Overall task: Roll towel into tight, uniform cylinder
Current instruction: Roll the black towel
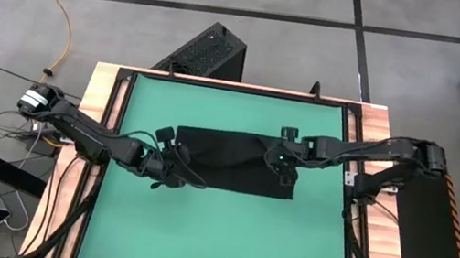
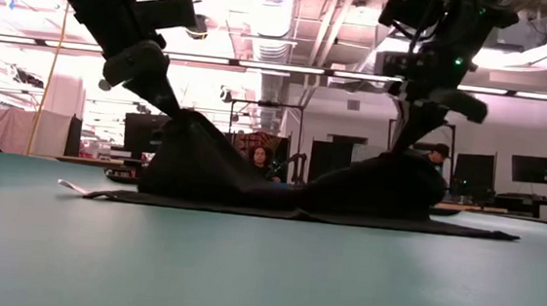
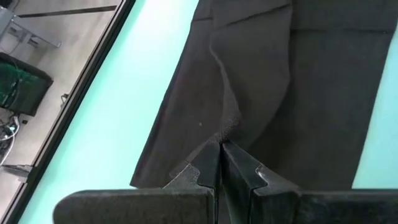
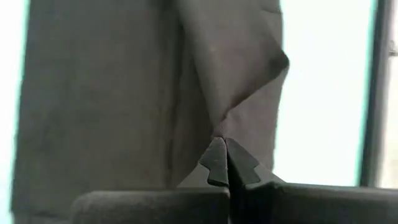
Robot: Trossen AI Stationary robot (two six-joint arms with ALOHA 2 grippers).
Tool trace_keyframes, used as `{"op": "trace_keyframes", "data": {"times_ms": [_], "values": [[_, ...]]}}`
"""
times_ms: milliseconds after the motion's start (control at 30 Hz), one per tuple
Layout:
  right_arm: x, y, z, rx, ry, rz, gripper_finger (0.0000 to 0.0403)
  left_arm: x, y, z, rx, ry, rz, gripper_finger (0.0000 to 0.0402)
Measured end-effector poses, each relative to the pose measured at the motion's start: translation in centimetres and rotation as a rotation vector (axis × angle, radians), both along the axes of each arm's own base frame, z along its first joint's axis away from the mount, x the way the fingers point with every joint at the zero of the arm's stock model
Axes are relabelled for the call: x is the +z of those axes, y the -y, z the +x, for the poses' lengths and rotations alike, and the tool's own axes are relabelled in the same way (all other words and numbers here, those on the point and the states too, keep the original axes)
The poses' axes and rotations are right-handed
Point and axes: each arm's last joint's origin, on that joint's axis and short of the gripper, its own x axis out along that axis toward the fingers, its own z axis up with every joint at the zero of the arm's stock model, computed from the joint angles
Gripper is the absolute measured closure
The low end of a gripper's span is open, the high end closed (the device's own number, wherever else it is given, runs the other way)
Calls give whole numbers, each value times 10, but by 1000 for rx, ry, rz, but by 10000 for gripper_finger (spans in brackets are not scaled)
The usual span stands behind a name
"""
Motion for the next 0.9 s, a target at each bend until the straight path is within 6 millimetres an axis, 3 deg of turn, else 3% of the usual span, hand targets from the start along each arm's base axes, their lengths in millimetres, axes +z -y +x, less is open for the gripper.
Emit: {"op": "trace_keyframes", "data": {"times_ms": [533, 900], "values": [[-9, 9, 0, -5, 43, 30, 366, 0, 0, 0, -3, -7, 5, 401], [-10, 16, -3, -7, 14, 59, 262, 0, 0, 0, -4, -7, 4, 401]]}}
